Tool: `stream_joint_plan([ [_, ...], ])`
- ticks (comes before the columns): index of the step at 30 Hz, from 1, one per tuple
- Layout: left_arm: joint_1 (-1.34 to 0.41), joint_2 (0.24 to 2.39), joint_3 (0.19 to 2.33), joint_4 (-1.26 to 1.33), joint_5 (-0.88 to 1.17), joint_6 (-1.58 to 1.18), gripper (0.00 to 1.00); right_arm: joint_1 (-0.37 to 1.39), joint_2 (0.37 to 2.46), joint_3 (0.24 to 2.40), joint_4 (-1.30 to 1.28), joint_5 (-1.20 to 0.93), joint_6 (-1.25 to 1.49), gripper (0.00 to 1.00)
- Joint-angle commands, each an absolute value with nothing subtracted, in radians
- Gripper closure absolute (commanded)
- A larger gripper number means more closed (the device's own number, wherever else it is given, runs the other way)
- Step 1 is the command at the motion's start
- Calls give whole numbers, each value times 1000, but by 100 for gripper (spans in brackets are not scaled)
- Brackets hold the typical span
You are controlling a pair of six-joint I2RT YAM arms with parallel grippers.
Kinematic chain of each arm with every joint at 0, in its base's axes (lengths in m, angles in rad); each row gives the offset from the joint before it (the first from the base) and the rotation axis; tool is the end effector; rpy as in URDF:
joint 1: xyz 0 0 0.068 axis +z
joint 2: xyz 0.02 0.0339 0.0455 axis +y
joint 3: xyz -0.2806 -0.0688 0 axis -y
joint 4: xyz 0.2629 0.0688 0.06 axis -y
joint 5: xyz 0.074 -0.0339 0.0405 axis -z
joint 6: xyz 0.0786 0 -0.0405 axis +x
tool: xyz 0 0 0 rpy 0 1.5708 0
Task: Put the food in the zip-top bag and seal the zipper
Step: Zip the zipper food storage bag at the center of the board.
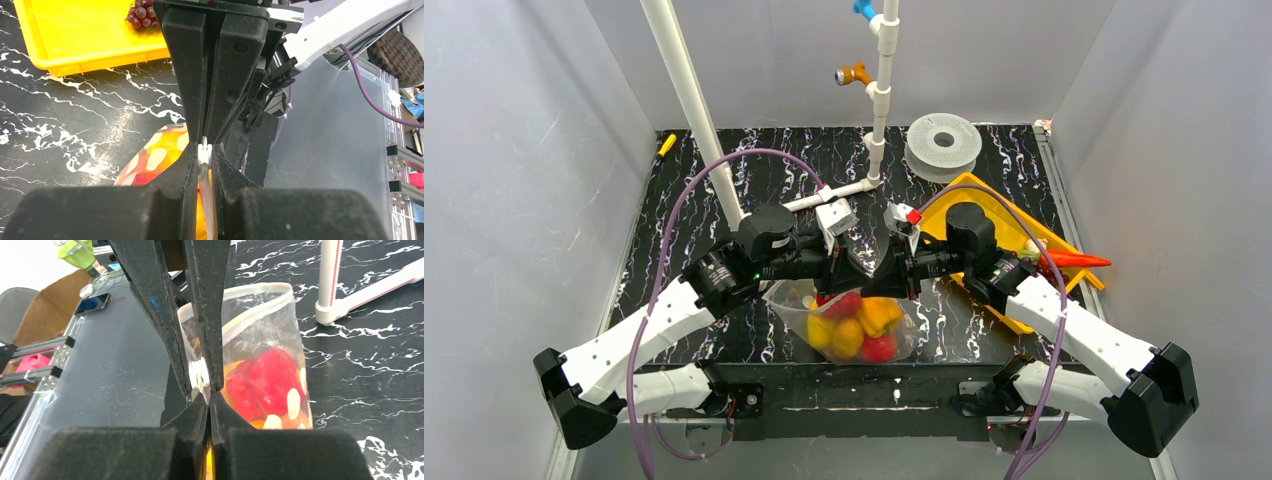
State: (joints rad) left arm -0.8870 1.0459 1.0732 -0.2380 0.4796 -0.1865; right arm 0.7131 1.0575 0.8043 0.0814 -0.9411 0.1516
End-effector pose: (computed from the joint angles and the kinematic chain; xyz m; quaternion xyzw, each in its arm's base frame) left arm 0.1495 -0.2408 0.3934 0.3995 0.6582 -0.4711 0.4305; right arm 0.1629 0.2249 0.3296 -0.4694 0.5744 0.5554 0.3757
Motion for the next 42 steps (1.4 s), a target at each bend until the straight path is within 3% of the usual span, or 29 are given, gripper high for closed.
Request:
stream_joint_plan([
  [1,-877,997,1056,-206,472,-175,100,709,1019,833,153,-877,175,80],
  [5,-876,1002,1054,-194,489,-184,100,709,1037,825,212,-928,212,63],
  [11,-874,1001,1050,-176,501,-196,100,709,1087,842,224,-988,229,60],
  [16,-874,1005,1044,-175,513,-197,100,710,1108,845,260,-1005,254,69],
  [23,-874,1005,1046,-221,448,-201,100,709,1105,823,333,-928,319,99],
  [42,-865,916,983,-345,295,-166,100,666,1017,617,659,-648,611,99],
])
